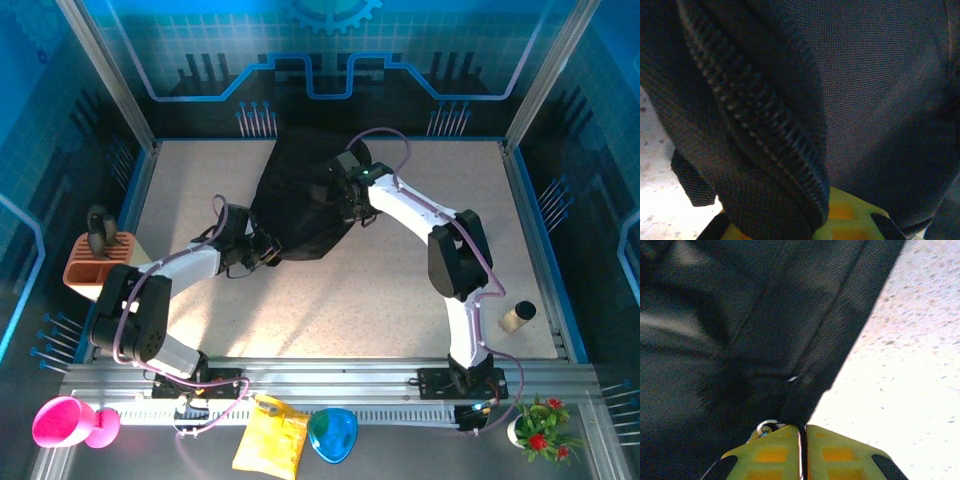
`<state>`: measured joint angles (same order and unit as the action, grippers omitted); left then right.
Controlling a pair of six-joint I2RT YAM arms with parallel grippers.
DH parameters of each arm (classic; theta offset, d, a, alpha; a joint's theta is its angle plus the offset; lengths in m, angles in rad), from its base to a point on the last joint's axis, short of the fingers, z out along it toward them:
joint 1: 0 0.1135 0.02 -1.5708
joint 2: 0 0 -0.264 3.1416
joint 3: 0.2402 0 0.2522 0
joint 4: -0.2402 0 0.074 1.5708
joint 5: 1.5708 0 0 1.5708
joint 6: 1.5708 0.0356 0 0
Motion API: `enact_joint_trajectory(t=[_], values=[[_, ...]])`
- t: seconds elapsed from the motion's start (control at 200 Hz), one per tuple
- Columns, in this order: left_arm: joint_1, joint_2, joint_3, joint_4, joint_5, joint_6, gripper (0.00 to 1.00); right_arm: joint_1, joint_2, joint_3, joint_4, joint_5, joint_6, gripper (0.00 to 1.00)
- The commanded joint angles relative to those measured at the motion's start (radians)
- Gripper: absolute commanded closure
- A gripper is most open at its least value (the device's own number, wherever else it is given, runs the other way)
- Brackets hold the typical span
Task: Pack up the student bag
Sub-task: Zip the student bag at the top-center of the table.
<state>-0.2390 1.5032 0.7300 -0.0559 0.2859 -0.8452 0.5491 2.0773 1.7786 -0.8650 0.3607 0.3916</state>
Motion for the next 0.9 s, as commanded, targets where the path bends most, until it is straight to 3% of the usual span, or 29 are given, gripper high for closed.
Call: enact_joint_trajectory(t=[0.0, 0.17, 0.28, 0.395, 0.51, 0.635, 0.745, 0.895], values=[[-0.013, -0.023, -0.032, -0.123, 0.027, 0.065, 0.94, -0.040, 0.026, 0.059, -0.052, 0.132, -0.034, 0.88], [-0.045, -0.038, -0.040, -0.131, 0.044, 0.092, 0.93, -0.042, 0.012, 0.052, -0.033, 0.080, -0.018, 0.91], [-0.083, -0.063, -0.037, -0.157, 0.038, 0.109, 0.91, -0.042, -0.075, -0.052, 0.037, 0.015, 0.004, 0.99], [-0.141, -0.101, -0.021, -0.219, 0.003, 0.132, 0.85, -0.047, -0.186, -0.182, 0.106, -0.048, 0.022, 0.97], [-0.200, -0.168, 0.009, -0.347, -0.087, 0.152, 0.67, -0.060, -0.294, -0.304, 0.178, -0.149, 0.054, 0.87], [-0.207, -0.267, 0.049, -0.483, -0.219, 0.173, 0.48, -0.072, -0.387, -0.405, 0.258, -0.254, 0.092, 0.67], [-0.207, -0.314, 0.110, -0.518, -0.247, 0.214, 0.39, -0.078, -0.422, -0.449, 0.310, -0.321, 0.123, 0.49], [-0.207, -0.258, 0.223, -0.428, -0.246, 0.281, 0.34, -0.091, -0.382, -0.433, 0.348, -0.366, 0.160, 0.39]])
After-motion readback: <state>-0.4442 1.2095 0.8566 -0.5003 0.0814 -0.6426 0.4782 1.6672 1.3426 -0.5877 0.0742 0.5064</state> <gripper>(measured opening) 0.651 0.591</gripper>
